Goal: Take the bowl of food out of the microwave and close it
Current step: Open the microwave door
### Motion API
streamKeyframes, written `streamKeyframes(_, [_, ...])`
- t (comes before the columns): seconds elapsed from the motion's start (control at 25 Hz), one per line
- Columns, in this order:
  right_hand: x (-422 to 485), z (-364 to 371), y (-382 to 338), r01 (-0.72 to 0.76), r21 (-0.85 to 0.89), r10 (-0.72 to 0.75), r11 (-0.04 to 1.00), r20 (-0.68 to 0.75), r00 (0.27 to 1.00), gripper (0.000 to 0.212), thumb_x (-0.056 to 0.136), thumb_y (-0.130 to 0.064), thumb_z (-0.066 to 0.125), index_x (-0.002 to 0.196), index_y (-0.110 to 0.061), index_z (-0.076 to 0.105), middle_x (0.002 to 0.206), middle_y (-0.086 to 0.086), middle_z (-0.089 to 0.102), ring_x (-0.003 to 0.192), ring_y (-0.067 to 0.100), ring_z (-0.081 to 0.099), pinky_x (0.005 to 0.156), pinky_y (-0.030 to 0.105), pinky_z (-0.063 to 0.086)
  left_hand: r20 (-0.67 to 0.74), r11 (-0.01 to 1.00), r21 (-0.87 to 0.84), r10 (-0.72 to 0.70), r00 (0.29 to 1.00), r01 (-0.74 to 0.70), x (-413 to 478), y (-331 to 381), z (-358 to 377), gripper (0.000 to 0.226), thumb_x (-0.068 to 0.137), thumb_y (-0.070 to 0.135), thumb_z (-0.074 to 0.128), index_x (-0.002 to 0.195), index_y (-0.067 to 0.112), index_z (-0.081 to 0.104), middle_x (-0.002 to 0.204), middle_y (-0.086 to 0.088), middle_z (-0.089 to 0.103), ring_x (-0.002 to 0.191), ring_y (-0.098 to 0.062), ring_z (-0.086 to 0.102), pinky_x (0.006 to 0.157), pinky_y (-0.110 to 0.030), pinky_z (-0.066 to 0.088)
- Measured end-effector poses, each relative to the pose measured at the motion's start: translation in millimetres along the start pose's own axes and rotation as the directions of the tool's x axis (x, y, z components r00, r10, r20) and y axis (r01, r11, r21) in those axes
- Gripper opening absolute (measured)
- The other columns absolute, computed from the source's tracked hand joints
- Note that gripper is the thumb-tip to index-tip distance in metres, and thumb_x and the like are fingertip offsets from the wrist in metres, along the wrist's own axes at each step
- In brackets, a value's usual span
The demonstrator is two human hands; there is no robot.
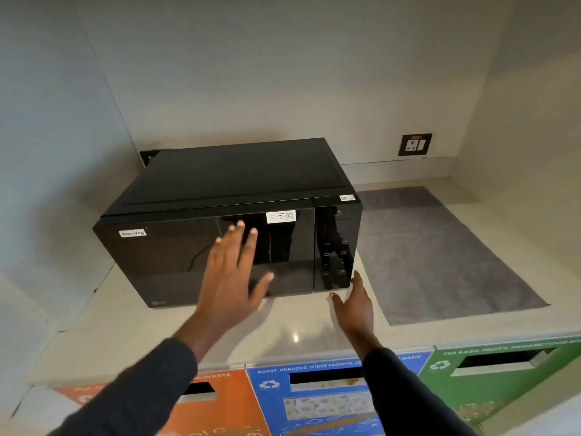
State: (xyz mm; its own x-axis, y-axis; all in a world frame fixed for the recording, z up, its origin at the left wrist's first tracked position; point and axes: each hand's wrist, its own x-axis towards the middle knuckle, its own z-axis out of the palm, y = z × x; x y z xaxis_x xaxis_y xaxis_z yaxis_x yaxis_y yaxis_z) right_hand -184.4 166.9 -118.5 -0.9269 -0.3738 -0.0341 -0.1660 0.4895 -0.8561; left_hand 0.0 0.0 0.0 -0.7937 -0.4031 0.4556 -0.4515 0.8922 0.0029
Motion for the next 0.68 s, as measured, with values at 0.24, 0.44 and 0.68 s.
streamKeyframes(0.24, [22, 9, -3, -0.004, 0.030, 0.005, 1.000, -0.020, 1.000, 0.080, 0.088, -0.023, 0.076, 0.154, -0.023, 0.030, 0.151, 0.006, 0.050, 0.136, 0.032, 0.051, 0.108, 0.046, 0.046, 0.005, 0.987, 0.152, -0.049, 0.999, 0.048, 54, -34, -16, 0.081, 0.099, 0.063, 0.032, 0.159, 0.008, 0.033, 0.164, -0.019, 0.035, 0.153, -0.036, 0.030, 0.126, -0.053, 0.022])
streamKeyframes(0.44, [27, 20, -2, -0.004, 0.020, 0.005, 1.000, -0.061, 0.998, 0.083, 0.086, -0.024, 0.078, 0.153, -0.021, 0.029, 0.152, 0.007, 0.046, 0.137, 0.032, 0.045, 0.110, 0.047, 0.044, -0.043, 0.984, 0.171, -0.044, 0.998, 0.050, 55, -35, -11, 0.083, 0.099, 0.064, 0.031, 0.157, 0.005, 0.035, 0.163, -0.020, 0.036, 0.152, -0.038, 0.032, 0.125, -0.054, 0.024])
streamKeyframes(0.68, [29, 28, -3, -0.011, 0.024, 0.014, 1.000, -0.163, 0.986, 0.072, 0.084, -0.029, 0.079, 0.144, -0.021, 0.039, 0.142, 0.007, 0.053, 0.127, 0.029, 0.051, 0.105, 0.046, 0.050, -0.056, 0.984, 0.167, -0.044, 0.997, 0.052, 52, -30, -11, 0.088, 0.098, 0.069, 0.027, 0.157, 0.005, 0.036, 0.164, -0.020, 0.036, 0.153, -0.038, 0.030, 0.125, -0.054, 0.023])
